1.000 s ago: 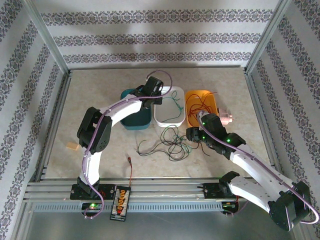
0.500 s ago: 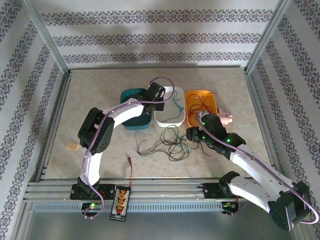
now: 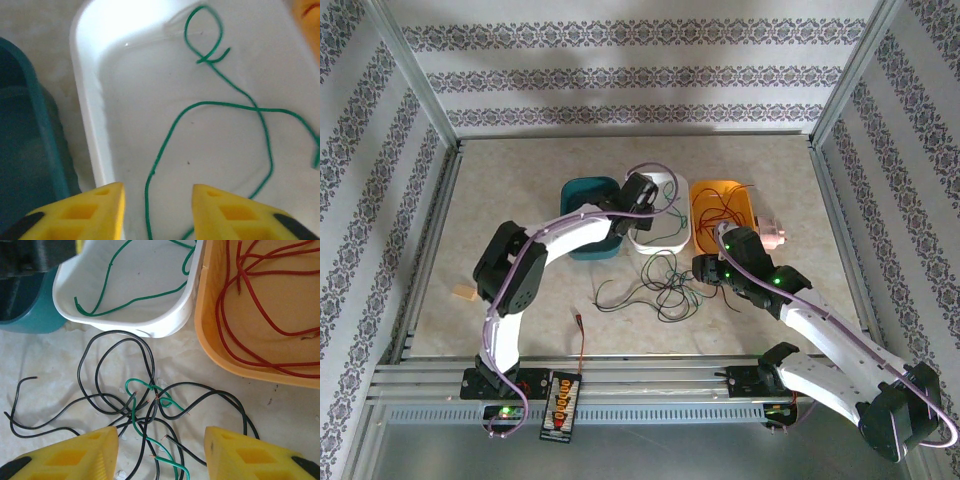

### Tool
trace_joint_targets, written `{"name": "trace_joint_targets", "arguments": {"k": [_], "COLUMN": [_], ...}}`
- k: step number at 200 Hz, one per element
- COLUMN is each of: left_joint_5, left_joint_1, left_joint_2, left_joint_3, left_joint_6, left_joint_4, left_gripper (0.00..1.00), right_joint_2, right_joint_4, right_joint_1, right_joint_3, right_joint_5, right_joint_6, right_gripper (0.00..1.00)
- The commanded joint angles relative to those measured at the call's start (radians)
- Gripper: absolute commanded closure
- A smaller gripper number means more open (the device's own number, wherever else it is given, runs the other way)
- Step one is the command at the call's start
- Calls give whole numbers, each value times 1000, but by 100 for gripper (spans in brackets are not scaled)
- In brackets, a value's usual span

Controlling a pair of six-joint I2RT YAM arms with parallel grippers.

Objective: Untangle the cables

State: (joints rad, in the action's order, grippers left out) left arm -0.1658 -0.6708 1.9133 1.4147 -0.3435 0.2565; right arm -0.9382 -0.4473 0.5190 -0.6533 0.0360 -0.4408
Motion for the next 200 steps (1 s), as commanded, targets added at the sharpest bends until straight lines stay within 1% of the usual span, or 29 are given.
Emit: {"name": "trace_joint_targets", "arguments": {"k": [1,14,34,46,55,73,103,130,149,157,165,178,186,200], "left_joint_5": [-56,-14,132,197,216,233,195,168,167,167,164,160,157,149], "left_joint_1": [-57,-83,-119,-141,-159,-187,-215,-226,-229,-230,-231,-231,-233,-238], "left_joint_2": [-136,-178,-217,-219,-217,-203,-169,-127,-96,-84,-73,-55,-45,-26], "left_joint_3": [-57,-109,-177,-204,-224,-260,-296,-272,-244,-232,-224,-209,-202,-193], "left_joint_6": [99,132,167,185,195,196,164,159,164,167,169,167,164,155], "left_joint_4": [-100,-119,-124,-101,-84,-65,-81,-90,-91,-88,-88,-85,-85,-85], "left_gripper": [54,50,43,41,41,41,42,42,42,43,43,43,44,45], "right_joint_2": [-38,-80,-157,-203,-232,-276,-318,-374,-418,-437,-447,-445,-432,-394], "right_joint_4": [-32,-54,-102,-128,-144,-164,-162,-136,-112,-116,-117,-119,-119,-120], "right_joint_1": [-8,-2,4,9,16,34,36,35,35,35,35,35,35,35], "right_joint_3": [-12,-23,-47,-56,-60,-60,-49,-55,-63,-71,-77,-77,-74,-69], "right_joint_5": [30,39,79,114,136,145,134,120,143,145,145,135,129,130], "right_joint_6": [20,32,37,33,30,24,12,7,13,19,21,22,22,21], "right_gripper": [51,51,51,52,52,52,51,52,54,57,65,83,92,100]}}
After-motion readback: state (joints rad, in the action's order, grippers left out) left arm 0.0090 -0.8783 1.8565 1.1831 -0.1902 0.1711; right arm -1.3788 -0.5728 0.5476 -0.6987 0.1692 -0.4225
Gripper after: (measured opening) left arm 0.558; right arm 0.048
